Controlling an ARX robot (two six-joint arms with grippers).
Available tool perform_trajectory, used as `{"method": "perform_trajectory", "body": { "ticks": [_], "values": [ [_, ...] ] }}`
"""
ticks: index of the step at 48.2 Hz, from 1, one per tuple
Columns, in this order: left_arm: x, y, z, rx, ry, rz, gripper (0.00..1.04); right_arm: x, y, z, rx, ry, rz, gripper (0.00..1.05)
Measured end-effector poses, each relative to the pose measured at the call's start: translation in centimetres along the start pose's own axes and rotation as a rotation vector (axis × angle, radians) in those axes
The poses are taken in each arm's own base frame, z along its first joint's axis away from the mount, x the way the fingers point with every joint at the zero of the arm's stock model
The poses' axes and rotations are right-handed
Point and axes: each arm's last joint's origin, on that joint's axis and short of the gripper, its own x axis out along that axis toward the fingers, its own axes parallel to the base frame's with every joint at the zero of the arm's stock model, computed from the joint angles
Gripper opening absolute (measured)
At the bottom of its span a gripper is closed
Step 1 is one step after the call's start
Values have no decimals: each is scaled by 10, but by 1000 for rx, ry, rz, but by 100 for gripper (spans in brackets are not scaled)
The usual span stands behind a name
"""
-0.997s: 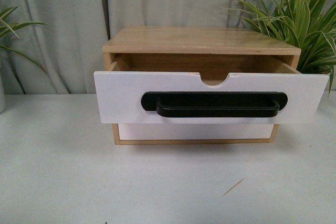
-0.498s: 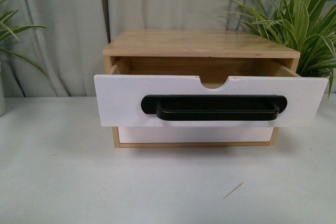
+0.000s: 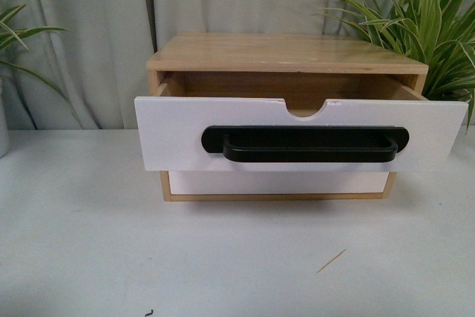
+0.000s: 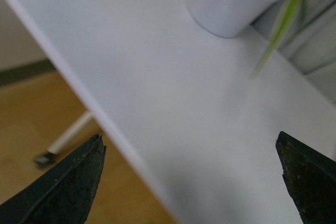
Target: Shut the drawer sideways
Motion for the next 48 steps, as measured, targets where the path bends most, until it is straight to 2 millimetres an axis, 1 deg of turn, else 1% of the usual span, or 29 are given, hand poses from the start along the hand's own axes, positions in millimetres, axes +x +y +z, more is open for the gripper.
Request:
{"method": "perform_trajectory", "body": {
  "ticks": [1, 5, 8, 11, 14, 17, 23, 30, 40, 48],
  "values": [
    [0, -10, 2, -59, 20, -33, 99, 2, -2, -1, -39, 15, -7, 96],
    [5, -39, -1, -151, 87, -122, 99, 11, -10, -7, -159, 65, -28, 96],
    [8, -61, -8, -160, 138, -182, 99, 15, -17, -8, -295, 70, -66, 96],
    [9, -84, -14, -160, 180, -244, 99, 20, -24, -8, -382, 74, -99, 96],
    [8, -108, -20, -151, 222, -313, 99, 23, -29, -9, -434, 86, -118, 96],
    [9, -124, -26, -126, 245, -347, 99, 27, -33, -7, -473, 82, -140, 96],
    [9, -140, -34, -84, 278, -392, 99, 33, -40, 7, -545, 56, -188, 96],
    [7, -154, -39, -64, 308, -448, 99, 39, -40, 17, -583, 37, -196, 96],
    [8, -164, -55, -14, 354, -473, 99, 47, -33, 24, -611, 23, -178, 96],
    [6, -180, -63, 17, 374, -506, 99, 52, -31, 26, -624, 14, -172, 96]
  ]
}}
